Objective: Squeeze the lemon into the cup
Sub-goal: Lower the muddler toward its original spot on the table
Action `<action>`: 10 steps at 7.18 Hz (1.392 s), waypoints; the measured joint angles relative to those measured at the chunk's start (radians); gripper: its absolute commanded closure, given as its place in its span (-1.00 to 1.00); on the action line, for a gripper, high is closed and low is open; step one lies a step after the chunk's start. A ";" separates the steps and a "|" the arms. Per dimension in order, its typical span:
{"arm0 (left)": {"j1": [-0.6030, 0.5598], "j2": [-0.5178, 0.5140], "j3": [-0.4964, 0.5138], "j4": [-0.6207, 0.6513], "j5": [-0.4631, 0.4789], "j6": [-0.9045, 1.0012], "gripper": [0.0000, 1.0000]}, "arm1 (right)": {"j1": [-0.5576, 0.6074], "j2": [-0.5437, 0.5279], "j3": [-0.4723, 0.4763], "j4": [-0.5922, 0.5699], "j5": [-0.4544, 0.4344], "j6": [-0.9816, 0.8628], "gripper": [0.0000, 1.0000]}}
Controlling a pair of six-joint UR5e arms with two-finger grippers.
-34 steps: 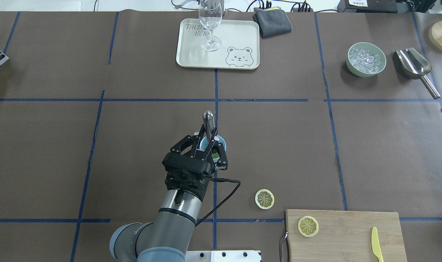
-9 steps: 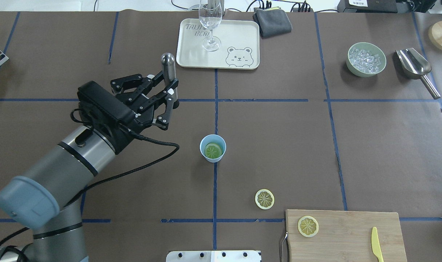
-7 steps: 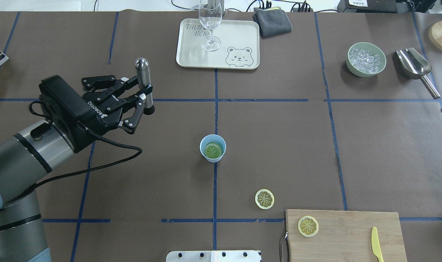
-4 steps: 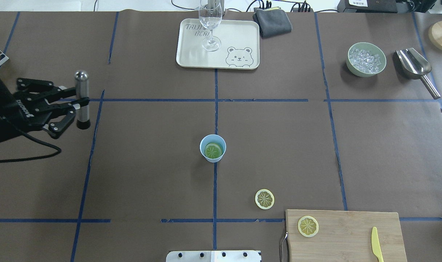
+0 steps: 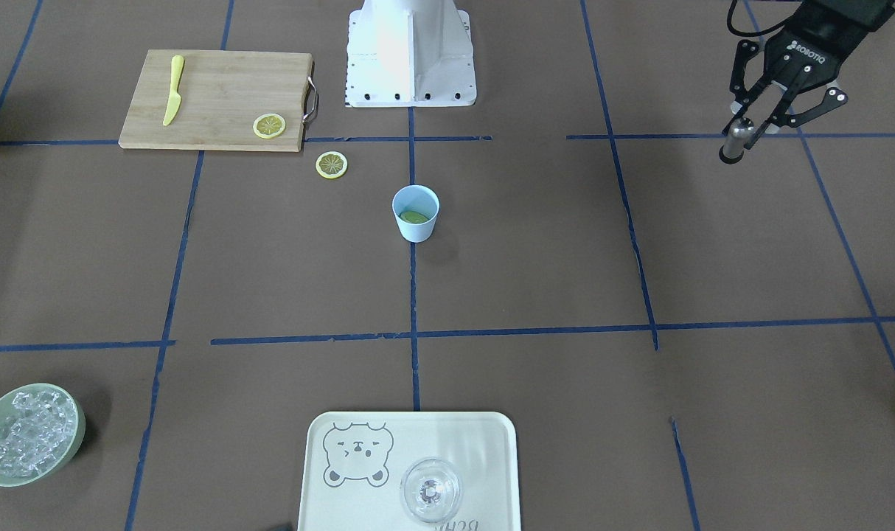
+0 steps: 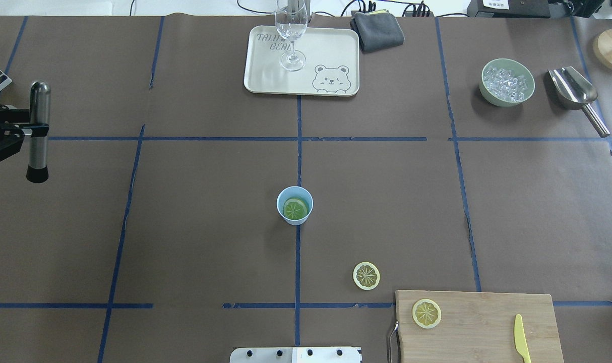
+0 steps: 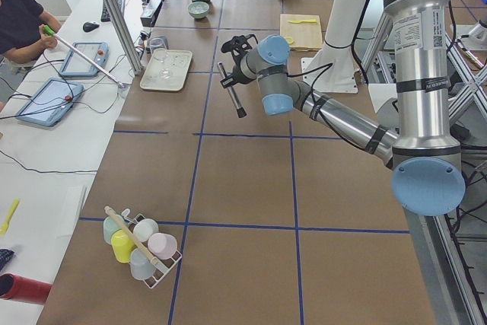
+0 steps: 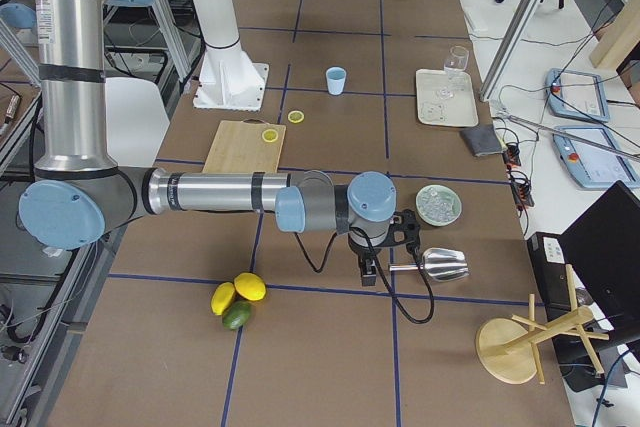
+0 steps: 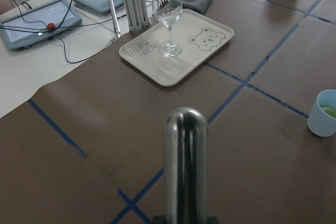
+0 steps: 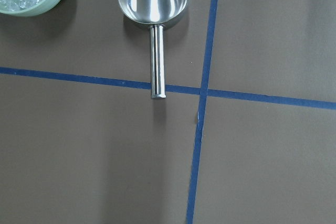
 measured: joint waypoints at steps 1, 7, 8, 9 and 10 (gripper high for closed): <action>-0.006 -0.004 0.001 0.088 -0.006 0.000 1.00 | 0.000 0.000 0.002 0.001 0.000 0.000 -1.00; -0.014 -0.031 0.037 0.379 -0.014 0.003 1.00 | 0.000 0.007 0.006 0.004 -0.005 -0.001 -1.00; -0.013 -0.086 0.044 0.518 -0.016 0.003 1.00 | 0.000 0.007 0.007 0.006 -0.009 -0.001 -1.00; -0.013 -0.122 0.063 0.622 -0.020 0.000 1.00 | 0.000 0.006 0.007 0.007 -0.011 -0.002 -1.00; -0.012 -0.140 0.101 0.682 -0.039 -0.017 1.00 | 0.000 0.005 0.008 0.009 -0.012 -0.002 -1.00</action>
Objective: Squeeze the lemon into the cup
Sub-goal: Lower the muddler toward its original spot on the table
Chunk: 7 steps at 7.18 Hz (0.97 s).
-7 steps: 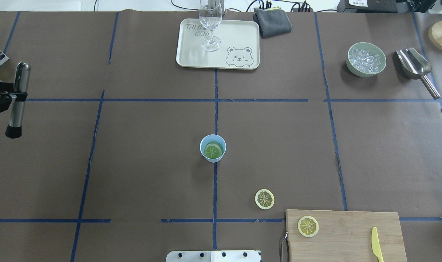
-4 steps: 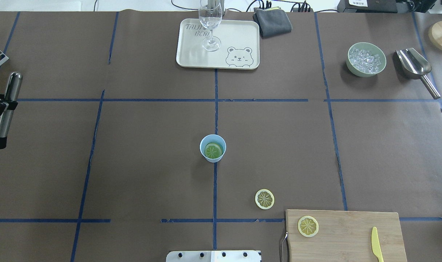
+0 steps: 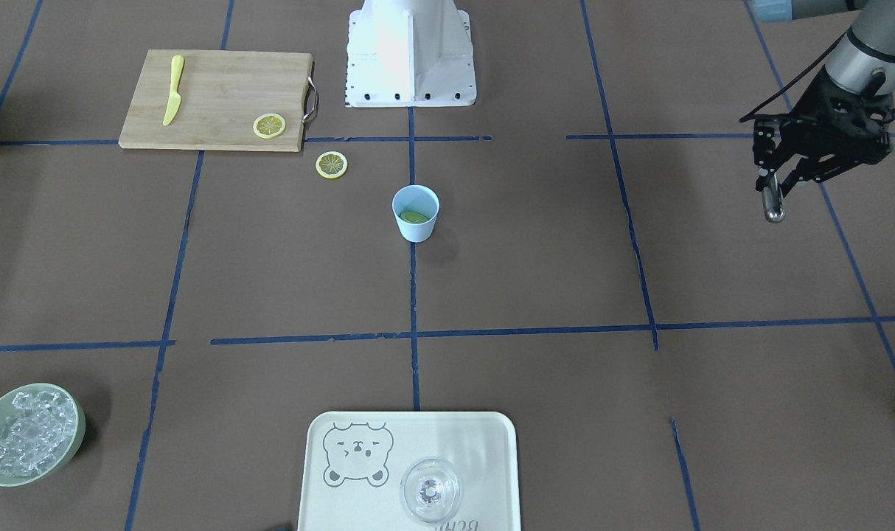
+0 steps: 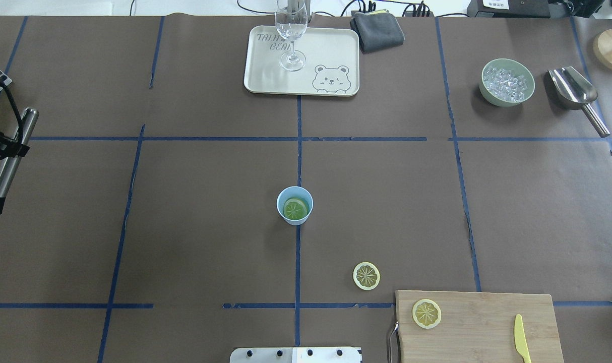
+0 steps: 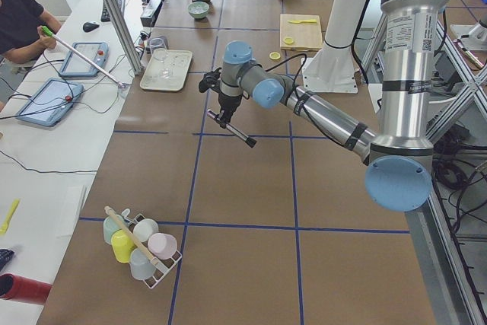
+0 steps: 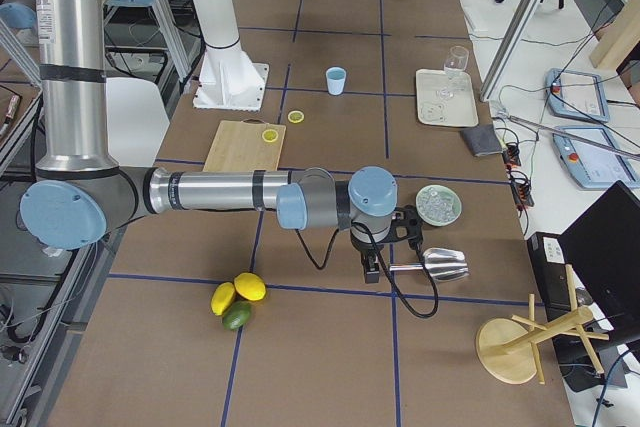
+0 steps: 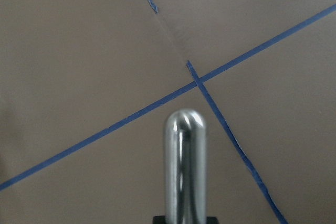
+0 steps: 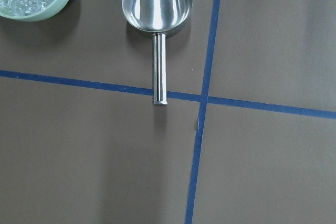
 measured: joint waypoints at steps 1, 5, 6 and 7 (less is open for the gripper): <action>0.001 -0.016 0.047 0.025 -0.042 -0.053 1.00 | 0.000 0.000 0.000 0.001 -0.001 0.000 -1.00; 0.052 -0.103 0.207 0.037 -0.109 -0.358 1.00 | 0.000 0.000 0.000 0.001 -0.002 -0.002 -1.00; 0.078 -0.112 0.235 0.035 -0.108 -0.371 1.00 | 0.000 -0.001 0.000 0.001 -0.003 -0.003 -1.00; 0.109 -0.122 0.263 0.033 -0.103 -0.375 1.00 | 0.000 -0.001 0.000 0.001 -0.003 -0.003 -1.00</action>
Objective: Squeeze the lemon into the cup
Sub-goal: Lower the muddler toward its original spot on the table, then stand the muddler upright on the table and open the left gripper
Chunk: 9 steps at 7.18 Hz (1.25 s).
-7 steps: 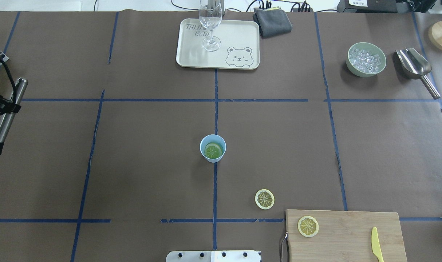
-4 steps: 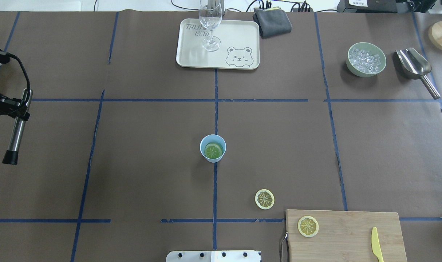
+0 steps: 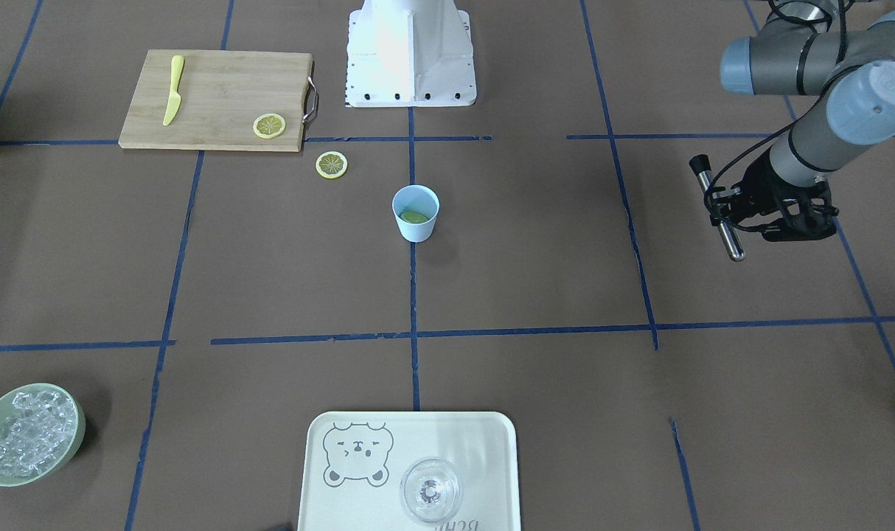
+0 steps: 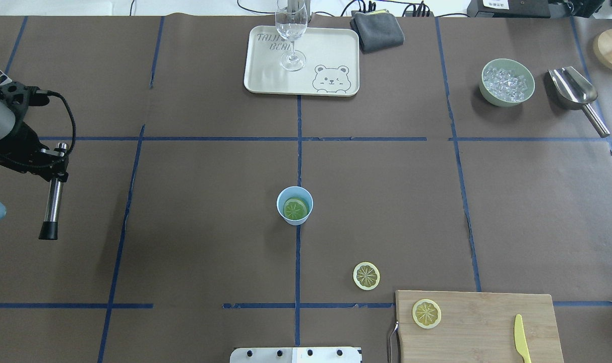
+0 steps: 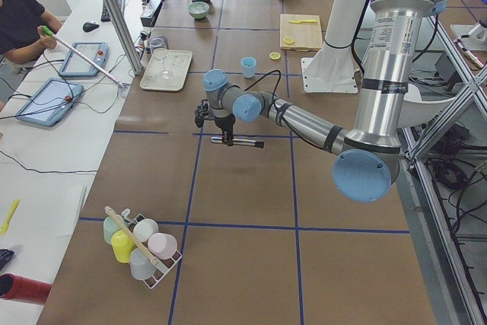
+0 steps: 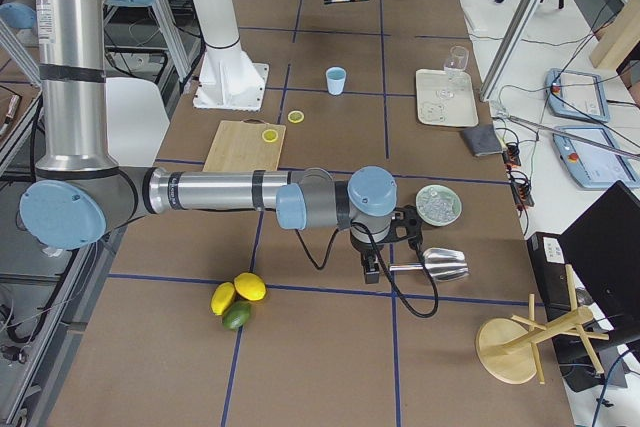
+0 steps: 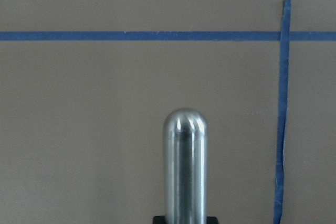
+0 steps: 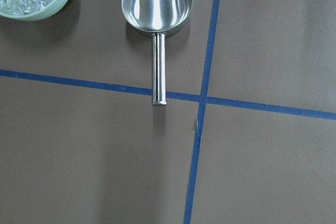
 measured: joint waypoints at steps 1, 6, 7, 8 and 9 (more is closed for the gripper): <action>0.030 -0.011 0.026 -0.001 0.004 0.000 1.00 | 0.000 0.000 0.000 0.000 0.000 0.000 -1.00; 0.083 -0.067 0.116 -0.003 0.008 0.008 1.00 | 0.000 0.004 0.000 0.000 0.000 0.000 -1.00; 0.084 -0.077 0.131 -0.003 0.008 0.009 1.00 | 0.000 0.006 0.000 0.000 0.000 0.001 -1.00; 0.084 -0.089 0.151 -0.003 0.008 0.010 1.00 | 0.000 0.007 0.000 0.000 0.000 0.001 -1.00; 0.084 -0.096 0.166 -0.005 0.008 0.011 1.00 | 0.000 0.008 0.000 0.001 0.000 0.001 -1.00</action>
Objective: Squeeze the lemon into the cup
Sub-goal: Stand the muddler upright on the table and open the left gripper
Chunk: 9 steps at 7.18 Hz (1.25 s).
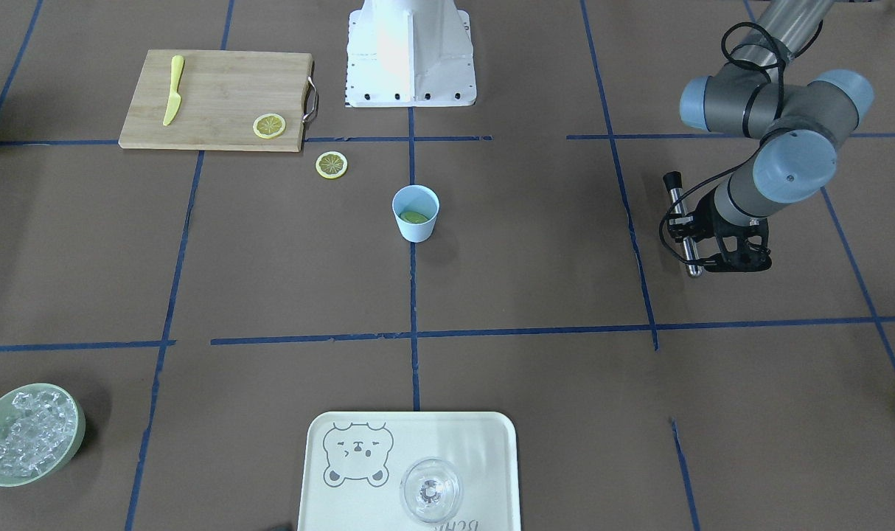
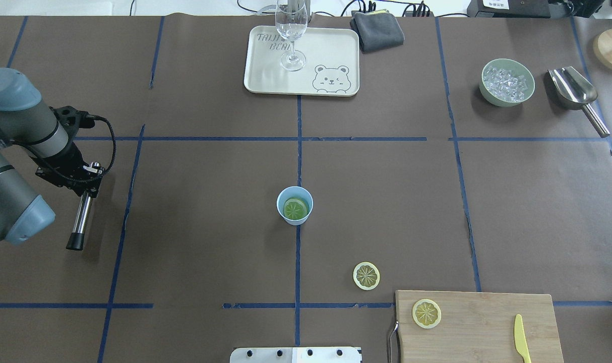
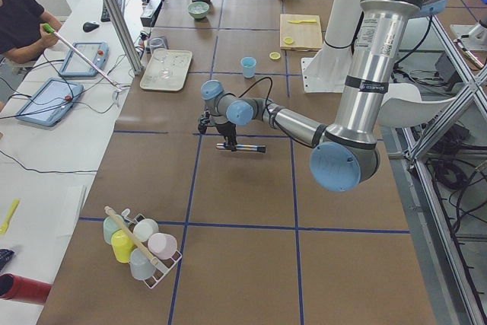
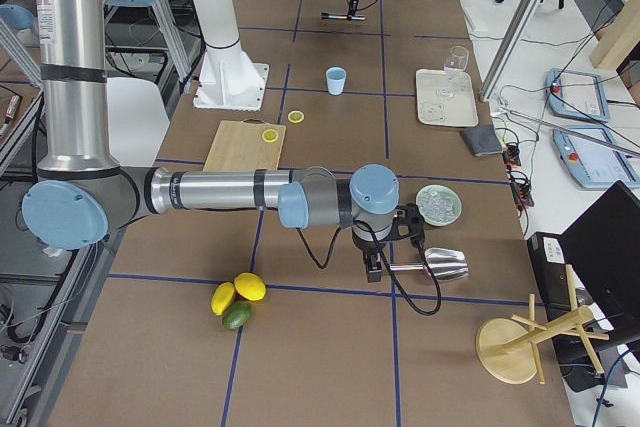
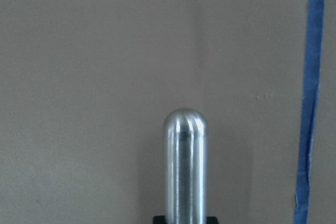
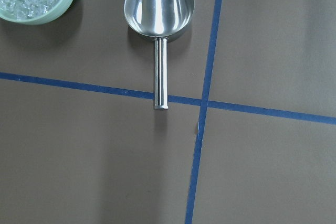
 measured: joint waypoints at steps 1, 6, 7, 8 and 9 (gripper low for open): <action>0.000 -0.003 0.010 -0.001 0.000 0.000 0.45 | 0.000 0.000 0.000 0.000 0.000 0.000 -1.00; 0.000 -0.004 0.021 -0.003 0.001 0.006 -1.00 | 0.000 0.002 0.002 -0.001 0.000 0.000 -1.00; 0.000 -0.003 0.016 -0.003 0.001 0.006 -1.00 | 0.000 0.002 0.002 -0.001 0.001 0.000 -1.00; -0.002 -0.003 0.004 -0.003 0.001 0.007 -1.00 | 0.000 0.002 0.002 -0.001 0.001 0.001 -1.00; -0.008 -0.004 -0.019 -0.003 0.000 0.004 -1.00 | 0.000 0.003 0.002 0.000 0.001 0.001 -1.00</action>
